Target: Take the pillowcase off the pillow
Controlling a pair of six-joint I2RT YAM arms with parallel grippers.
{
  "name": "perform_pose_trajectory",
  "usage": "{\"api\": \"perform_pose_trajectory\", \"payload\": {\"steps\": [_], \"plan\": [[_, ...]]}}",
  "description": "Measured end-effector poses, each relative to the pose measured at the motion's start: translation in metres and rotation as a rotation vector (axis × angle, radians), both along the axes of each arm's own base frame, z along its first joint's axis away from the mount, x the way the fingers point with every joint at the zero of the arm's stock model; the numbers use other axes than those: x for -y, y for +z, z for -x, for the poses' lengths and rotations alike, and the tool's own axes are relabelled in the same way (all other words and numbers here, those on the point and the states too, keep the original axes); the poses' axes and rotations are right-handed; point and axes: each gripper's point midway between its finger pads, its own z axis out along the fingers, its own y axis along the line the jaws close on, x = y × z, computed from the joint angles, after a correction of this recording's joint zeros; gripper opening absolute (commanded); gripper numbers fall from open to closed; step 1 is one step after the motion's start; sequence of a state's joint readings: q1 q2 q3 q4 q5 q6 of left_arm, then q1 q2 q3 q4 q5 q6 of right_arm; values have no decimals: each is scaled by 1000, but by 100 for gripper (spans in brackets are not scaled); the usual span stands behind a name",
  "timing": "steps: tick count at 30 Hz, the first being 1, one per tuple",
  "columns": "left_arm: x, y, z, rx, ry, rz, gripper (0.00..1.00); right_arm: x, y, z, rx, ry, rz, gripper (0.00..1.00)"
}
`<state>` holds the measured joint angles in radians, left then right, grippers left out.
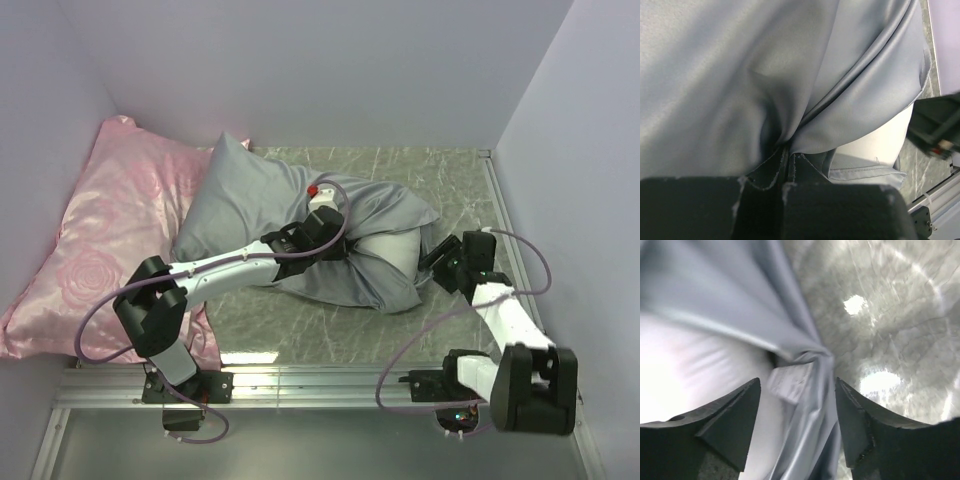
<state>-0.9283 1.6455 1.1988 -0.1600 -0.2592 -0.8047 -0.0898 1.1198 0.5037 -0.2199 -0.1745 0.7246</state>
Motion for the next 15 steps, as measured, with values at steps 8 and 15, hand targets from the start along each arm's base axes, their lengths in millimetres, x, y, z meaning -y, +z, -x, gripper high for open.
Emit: {"api": "perform_pose_trajectory", "payload": {"steps": [8, 15], "plan": [[0, 0, 0, 6, -8, -8, 1, 6, 65, 7, 192, 2, 59, 78], [0, 0, 0, 12, -20, -16, 1, -46, 92, 6, 327, 231, 7, 95]]}}
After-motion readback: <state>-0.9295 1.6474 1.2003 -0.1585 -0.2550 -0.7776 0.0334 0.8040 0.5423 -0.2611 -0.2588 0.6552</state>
